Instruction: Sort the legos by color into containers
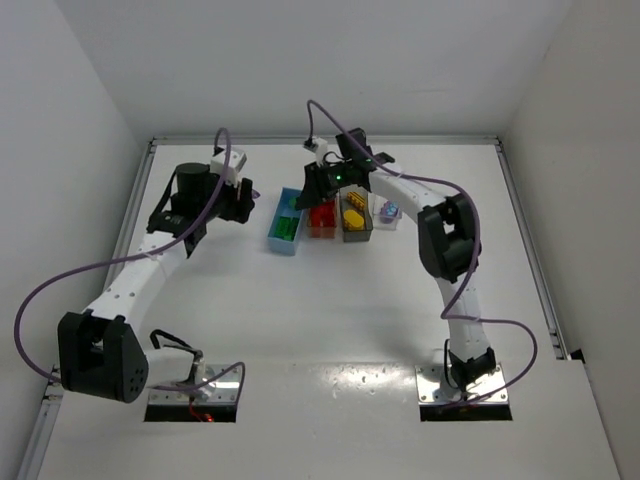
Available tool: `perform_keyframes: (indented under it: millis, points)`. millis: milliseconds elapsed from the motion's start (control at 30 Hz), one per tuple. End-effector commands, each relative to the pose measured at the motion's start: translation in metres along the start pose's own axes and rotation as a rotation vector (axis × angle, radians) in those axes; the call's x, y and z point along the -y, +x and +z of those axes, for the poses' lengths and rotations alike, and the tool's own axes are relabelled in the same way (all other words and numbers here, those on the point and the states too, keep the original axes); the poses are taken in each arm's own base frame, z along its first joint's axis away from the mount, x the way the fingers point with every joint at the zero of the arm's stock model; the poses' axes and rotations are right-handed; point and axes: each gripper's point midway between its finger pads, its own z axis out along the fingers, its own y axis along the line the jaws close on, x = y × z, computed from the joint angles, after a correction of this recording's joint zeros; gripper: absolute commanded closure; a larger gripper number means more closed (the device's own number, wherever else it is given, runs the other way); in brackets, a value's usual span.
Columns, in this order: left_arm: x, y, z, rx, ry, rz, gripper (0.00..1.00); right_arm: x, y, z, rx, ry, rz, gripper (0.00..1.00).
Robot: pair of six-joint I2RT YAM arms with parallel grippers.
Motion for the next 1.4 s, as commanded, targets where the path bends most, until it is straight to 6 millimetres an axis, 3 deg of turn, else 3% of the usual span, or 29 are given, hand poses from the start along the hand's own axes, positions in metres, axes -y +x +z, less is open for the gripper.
perform_keyframes:
  millis: [0, 133, 167, 233, 267, 367, 400, 500, 533, 700, 767, 833, 1133, 1367]
  points:
    - [-0.002, -0.019, -0.001, 0.040, 0.034, -0.061, 0.77, 0.021, -0.009, 0.009, 0.010, 0.097, -0.046, 1.00]
    - [0.001, -0.019, 0.001, 0.042, 0.064, -0.086, 0.77, 0.028, 0.001, 0.023, -0.029, 0.129, -0.071, 0.99]
    - [0.003, -0.019, 0.001, 0.042, 0.073, -0.086, 0.77, 0.025, 0.002, 0.026, -0.034, 0.131, -0.076, 0.83]
    - [0.006, -0.017, 0.003, 0.038, 0.109, -0.092, 0.77, 0.027, 0.008, 0.031, -0.047, 0.136, -0.083, 0.62]
    - [0.008, -0.014, 0.006, 0.029, 0.123, -0.086, 0.77, 0.027, 0.008, 0.031, -0.047, 0.136, -0.083, 0.44]
    - [0.021, -0.009, 0.009, 0.018, 0.202, -0.081, 0.77, 0.008, 0.000, 0.026, -0.036, 0.073, -0.104, 0.27]
    - [0.024, -0.010, 0.009, 0.020, 0.220, -0.081, 0.77, -0.007, -0.008, 0.019, -0.021, 0.036, -0.118, 0.21]
    - [0.030, -0.008, 0.018, 0.015, 0.258, -0.072, 0.77, -0.032, -0.020, -0.003, 0.016, -0.060, -0.137, 0.19]
    - [0.031, -0.014, 0.017, 0.026, 0.269, -0.068, 0.77, -0.044, -0.032, -0.019, 0.045, -0.087, -0.156, 0.18]
    - [0.050, -0.015, 0.028, 0.022, 0.339, 0.018, 0.77, -0.105, -0.038, -0.060, 0.091, -0.370, -0.091, 0.17]
    - [0.056, -0.015, 0.031, 0.020, 0.354, 0.036, 0.77, -0.115, -0.031, -0.069, 0.085, -0.436, -0.038, 0.17]
    - [0.066, -0.017, 0.034, 0.021, 0.378, 0.057, 0.77, -0.130, -0.038, -0.079, 0.101, -0.471, -0.022, 0.17]
    - [0.130, -0.039, 0.019, 0.098, 0.551, 0.160, 0.77, -0.126, -0.018, -0.069, 0.056, -0.481, 0.123, 0.16]
    - [0.157, -0.047, 0.007, 0.128, 0.587, 0.208, 0.77, -0.102, -0.018, -0.067, 0.072, -0.434, 0.210, 0.16]
